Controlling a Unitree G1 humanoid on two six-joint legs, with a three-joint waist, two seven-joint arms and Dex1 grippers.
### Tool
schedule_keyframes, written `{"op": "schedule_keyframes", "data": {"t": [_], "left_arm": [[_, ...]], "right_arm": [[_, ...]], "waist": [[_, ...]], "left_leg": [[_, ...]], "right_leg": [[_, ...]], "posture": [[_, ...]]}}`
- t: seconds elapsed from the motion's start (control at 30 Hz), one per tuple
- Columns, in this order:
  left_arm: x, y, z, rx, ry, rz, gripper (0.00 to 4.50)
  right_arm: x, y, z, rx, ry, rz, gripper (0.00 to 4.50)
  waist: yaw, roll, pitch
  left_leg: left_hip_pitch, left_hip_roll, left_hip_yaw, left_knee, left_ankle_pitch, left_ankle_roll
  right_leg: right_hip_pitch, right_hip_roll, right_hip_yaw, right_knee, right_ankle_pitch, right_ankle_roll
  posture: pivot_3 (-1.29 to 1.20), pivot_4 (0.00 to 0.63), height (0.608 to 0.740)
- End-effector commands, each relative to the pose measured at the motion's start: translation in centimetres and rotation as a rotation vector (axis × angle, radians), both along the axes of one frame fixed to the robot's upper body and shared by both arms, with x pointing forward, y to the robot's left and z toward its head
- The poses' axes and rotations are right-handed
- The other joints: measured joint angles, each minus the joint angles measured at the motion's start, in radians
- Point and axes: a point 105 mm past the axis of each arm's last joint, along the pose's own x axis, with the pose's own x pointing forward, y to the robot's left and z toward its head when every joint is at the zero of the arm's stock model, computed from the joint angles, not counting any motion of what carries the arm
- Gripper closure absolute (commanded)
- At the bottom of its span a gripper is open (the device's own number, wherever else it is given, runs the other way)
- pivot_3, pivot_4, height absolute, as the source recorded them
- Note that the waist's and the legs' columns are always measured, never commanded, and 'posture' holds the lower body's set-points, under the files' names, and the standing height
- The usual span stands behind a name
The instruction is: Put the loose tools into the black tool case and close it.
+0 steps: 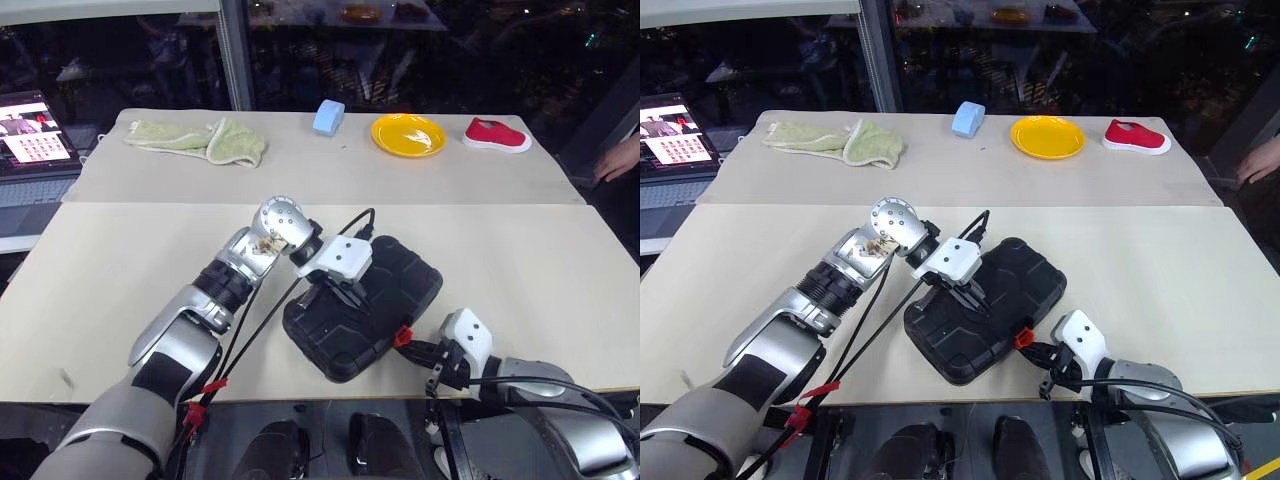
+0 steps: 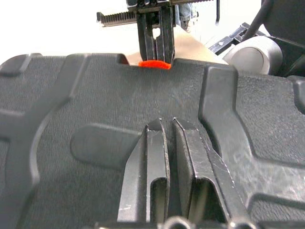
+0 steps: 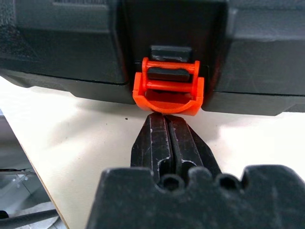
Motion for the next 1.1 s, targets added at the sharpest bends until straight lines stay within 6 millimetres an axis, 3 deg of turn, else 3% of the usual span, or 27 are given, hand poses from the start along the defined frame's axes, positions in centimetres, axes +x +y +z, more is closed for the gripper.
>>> {"op": "schedule_keyframes", "data": {"t": [0.03, 0.27, 0.63, 0.8, 0.87, 0.9, 0.93, 1.0, 1.1], "left_arm": [[-0.3, -0.3, -0.9, 0.02, -0.008, -0.014, 4.09], [-0.4, -0.9, -1.4, 0.011, -0.015, -0.017, 4.09], [0.3, -0.5, -1.3, 0.001, -0.035, 0.025, 4.09], [1.6, 1.3, -0.2, -0.043, -0.048, 0.11, 4.09], [2.0, 3.2, 0.9, -0.068, 0.019, 0.181, 4.09], [2.1, 4.3, 1.5, -0.078, 0.056, 0.216, 3.59], [2.1, 5.4, 2.0, -0.085, 0.084, 0.246, 3.43], [2.0, 7.0, 2.5, -0.089, 0.114, 0.291, 2.66], [1.4, 12.9, 3.7, -0.075, 0.17, 0.461, 1.53]], "right_arm": [[0.1, 0.9, 4.1, 0.052, -0.123, 0.042, 4.5], [-0.6, 1.6, 6.4, 0.064, -0.134, 0.109, 4.5], [-0.4, 0.8, 5.8, 0.019, -0.096, 0.107, 4.5], [-1.4, -1.0, 7.9, 0.013, -0.111, 0.11, 4.5], [-2.1, -2.3, 8.8, 0.004, -0.105, 0.122, 4.5], [-2.3, -3.0, 9.1, -0.005, -0.098, 0.122, 4.21], [-2.5, -3.6, 9.4, -0.013, -0.09, 0.119, 3.92], [-2.7, -4.6, 9.8, -0.021, -0.078, 0.115, 3.36], [-3.5, -7.0, 11.4, -0.029, -0.05, 0.127, 2.33]], "waist": [[0.001, 0.0, 0.0], [-0.001, 0.0, 0.0], [0.004, 0.0, 0.0], [0.005, 0.0, 0.0], [0.004, 0.0, 0.0], [0.003, 0.001, 0.0], [0.0, 0.001, 0.0], [-0.002, 0.001, 0.0], [0.0, 0.001, 0.001]], "left_leg": [[-0.001, 0.0, 0.0, 0.0, 0.0, 0.0], [-0.002, 0.0, 0.0, -0.001, 0.0, -0.001], [-0.001, 0.0, 0.0, -0.001, -0.001, 0.001], [-0.002, -0.001, 0.0, -0.002, -0.001, 0.0], [-0.002, -0.001, 0.0, -0.002, -0.002, 0.001], [-0.001, -0.001, 0.0, -0.002, -0.002, 0.002], [-0.002, -0.001, 0.0, -0.002, -0.002, 0.002], [-0.001, -0.001, 0.0, -0.004, -0.001, 0.002], [-0.002, 0.0, 0.0, -0.006, -0.001, 0.0]], "right_leg": [[0.0, 0.0, 0.0, 0.0, 0.0, 0.0], [-0.002, 0.0, 0.0, 0.0, 0.0, 0.0], [0.0, -0.001, -0.001, -0.002, -0.001, 0.001], [-0.001, -0.001, -0.001, -0.002, -0.001, 0.001], [-0.001, -0.001, 0.0, -0.002, -0.001, 0.001], [-0.001, -0.001, -0.001, -0.002, -0.001, 0.001], [-0.001, -0.001, 0.0, -0.002, -0.001, 0.001], [-0.002, 0.0, 0.0, -0.002, -0.001, 0.001], [-0.003, -0.001, 0.0, -0.002, -0.001, 0.001]], "posture": [[0.0, 0.15, 0.732], [0.0, 0.15, 0.732], [0.0, 0.15, 0.732], [0.0, 0.15, 0.732], [0.0, 0.15, 0.732], [0.0, 0.15, 0.732], [0.0, 0.15, 0.732], [0.0, 0.15, 0.732], [0.0, 0.15, 0.732]]}}
